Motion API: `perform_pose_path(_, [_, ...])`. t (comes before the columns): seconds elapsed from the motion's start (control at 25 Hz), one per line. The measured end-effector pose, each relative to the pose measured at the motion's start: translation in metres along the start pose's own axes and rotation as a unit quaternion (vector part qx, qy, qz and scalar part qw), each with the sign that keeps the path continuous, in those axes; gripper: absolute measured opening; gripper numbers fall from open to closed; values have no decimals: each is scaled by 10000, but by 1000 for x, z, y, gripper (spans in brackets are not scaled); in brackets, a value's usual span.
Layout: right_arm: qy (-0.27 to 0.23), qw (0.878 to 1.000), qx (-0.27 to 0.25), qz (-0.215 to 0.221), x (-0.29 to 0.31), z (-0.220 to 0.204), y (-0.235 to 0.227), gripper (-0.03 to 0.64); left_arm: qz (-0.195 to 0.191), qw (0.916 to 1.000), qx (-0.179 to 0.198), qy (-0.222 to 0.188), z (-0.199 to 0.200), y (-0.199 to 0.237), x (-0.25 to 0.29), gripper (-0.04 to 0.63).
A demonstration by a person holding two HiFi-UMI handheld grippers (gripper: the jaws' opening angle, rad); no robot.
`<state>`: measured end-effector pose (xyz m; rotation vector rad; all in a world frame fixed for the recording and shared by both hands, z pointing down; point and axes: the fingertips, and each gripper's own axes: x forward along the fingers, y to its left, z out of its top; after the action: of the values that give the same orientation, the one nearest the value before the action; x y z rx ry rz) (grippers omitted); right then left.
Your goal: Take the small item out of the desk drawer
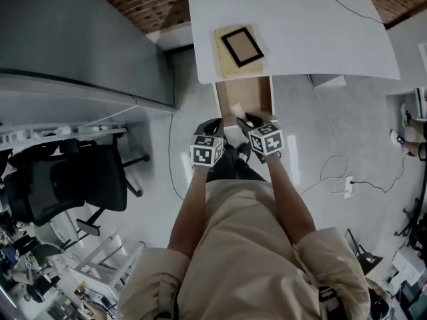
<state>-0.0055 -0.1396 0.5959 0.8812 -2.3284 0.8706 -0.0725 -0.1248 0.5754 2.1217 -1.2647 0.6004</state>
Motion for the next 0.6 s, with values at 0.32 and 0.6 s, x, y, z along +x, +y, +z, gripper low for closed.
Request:
perform_pose_path(0.32, [-120,9998,-174,13,-19,-1,16,153,-169,9993,321,85,-1,-11,-11,17])
perform_pose_path(0.6, [-144,9996,-121,-215,-28,-5,5,153,-594,9933,954,256,-6,-25,-6,16])
